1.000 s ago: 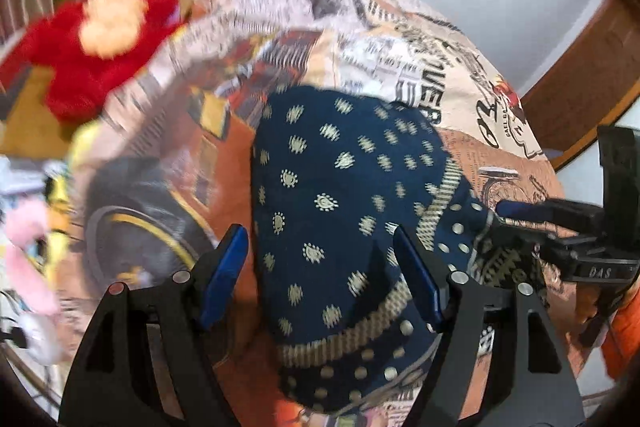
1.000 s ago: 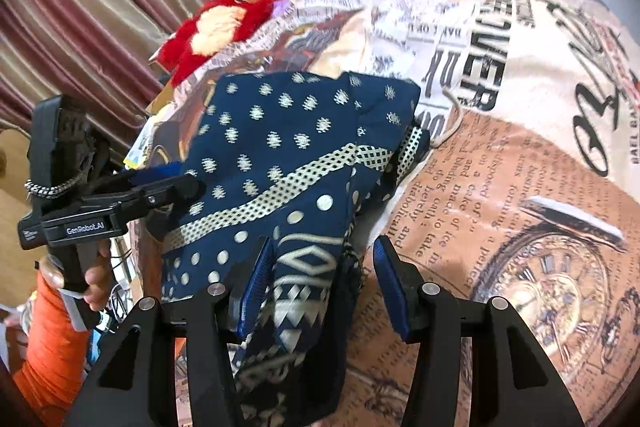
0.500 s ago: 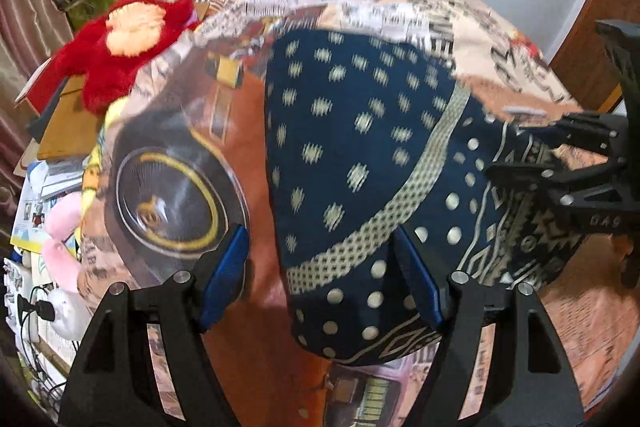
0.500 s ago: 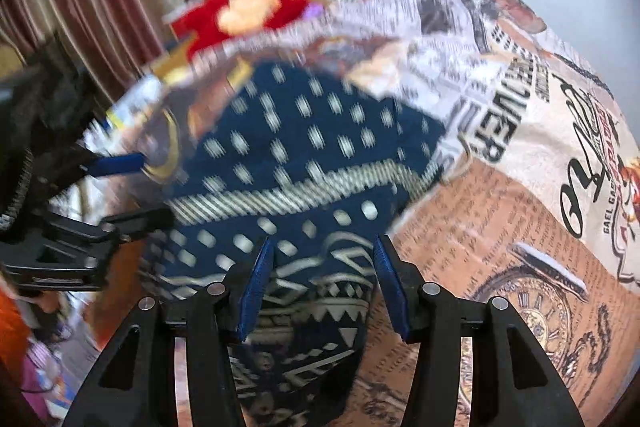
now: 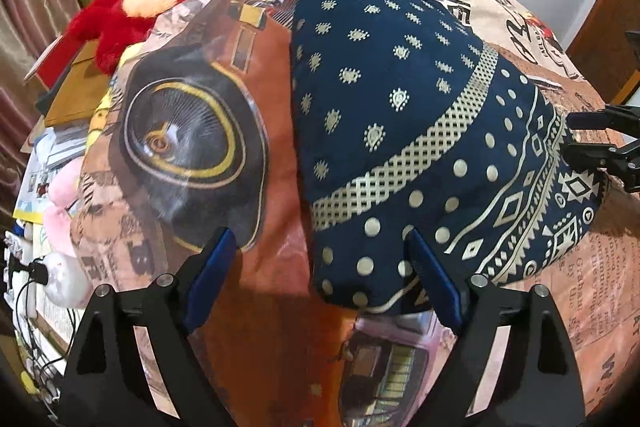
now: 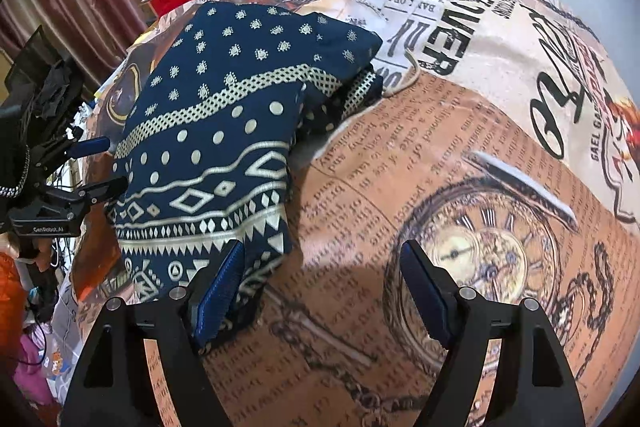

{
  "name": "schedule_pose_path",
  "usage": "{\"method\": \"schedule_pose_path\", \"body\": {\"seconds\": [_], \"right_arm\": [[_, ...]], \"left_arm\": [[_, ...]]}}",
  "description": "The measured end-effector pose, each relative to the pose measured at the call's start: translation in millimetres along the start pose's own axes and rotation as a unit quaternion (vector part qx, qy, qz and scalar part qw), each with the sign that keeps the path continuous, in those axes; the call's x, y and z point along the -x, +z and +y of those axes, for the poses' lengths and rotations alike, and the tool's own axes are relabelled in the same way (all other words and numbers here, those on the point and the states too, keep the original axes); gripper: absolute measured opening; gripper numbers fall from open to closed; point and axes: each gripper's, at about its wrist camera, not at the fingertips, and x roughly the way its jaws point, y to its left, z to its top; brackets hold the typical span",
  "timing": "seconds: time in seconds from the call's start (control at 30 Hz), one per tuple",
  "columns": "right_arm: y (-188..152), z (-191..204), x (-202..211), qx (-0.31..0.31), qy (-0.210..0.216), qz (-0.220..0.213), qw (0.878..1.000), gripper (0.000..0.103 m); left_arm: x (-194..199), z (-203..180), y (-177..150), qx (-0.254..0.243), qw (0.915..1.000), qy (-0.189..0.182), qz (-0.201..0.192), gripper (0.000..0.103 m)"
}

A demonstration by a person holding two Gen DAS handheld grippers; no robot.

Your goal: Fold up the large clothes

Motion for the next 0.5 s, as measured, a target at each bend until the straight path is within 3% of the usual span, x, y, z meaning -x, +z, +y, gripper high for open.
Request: {"method": "schedule_pose_path", "body": {"seconds": [0.33,0.5], "right_arm": [[-19.2,9.1,17.0,0.016,-0.014,-0.002,1.000,0.078],[-24.0,9.8,52.7,-0.004,-0.009,-0.041,0.999,0.078]], "left_arm": [[13.3,-12.9,-17.7,-0.006,0.9997,0.016,0.019,0.088],[52.9,-21.7,-6.5,-0.010,0.9989,0.036,-0.027,0.088]]}}
